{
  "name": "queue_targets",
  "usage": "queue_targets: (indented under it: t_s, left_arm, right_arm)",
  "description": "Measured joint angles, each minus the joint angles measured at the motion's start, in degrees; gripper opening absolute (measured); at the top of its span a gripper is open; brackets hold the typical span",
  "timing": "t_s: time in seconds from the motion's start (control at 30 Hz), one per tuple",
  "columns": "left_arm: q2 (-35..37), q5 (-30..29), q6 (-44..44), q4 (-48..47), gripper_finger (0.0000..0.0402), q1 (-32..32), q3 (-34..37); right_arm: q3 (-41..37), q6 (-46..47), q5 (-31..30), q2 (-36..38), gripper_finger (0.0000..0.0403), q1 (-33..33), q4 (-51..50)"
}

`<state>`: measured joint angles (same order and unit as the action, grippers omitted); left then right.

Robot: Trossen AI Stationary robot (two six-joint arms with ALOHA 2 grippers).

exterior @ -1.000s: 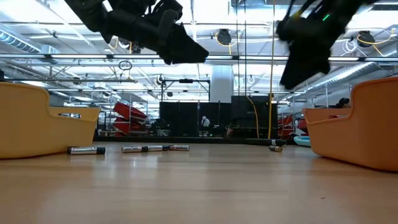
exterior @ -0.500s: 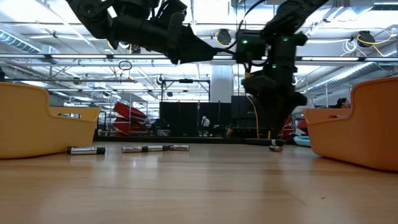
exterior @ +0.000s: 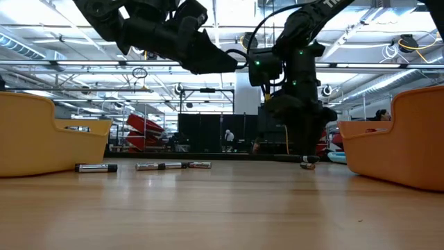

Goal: Sort batteries
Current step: Put the black battery into the orange bin

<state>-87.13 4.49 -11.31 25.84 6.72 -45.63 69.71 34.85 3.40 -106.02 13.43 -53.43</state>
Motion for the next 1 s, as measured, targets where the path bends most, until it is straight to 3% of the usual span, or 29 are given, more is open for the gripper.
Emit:
queue_targets:
  t_s: [0.23,0.63,0.77,1.0]
  left_arm:
    - [0.0,-0.02,0.28,-0.38,0.0228,0.02,0.0]
    - [0.0,-0.09,0.33,-0.4,0.0228,-0.02,0.0]
    - [0.02,-0.24,0.21,-0.23,0.0228,0.02,0.0]
    - [0.11,-0.3,-1.11,-0.08,0.0228,-0.04,0.0]
  right_arm:
    - [-2.53,0.71,3.16,-0.04,0.0141,0.95,4.01]
    - [-2.86,-1.63,2.4,-4.39,0.0138,0.26,5.46]
    - [-2.97,-3.19,2.26,-4.39,0.0109,0.26,5.72]
    - [-3.04,-6.98,2.22,-4.72,0.0015,-0.61,6.75]
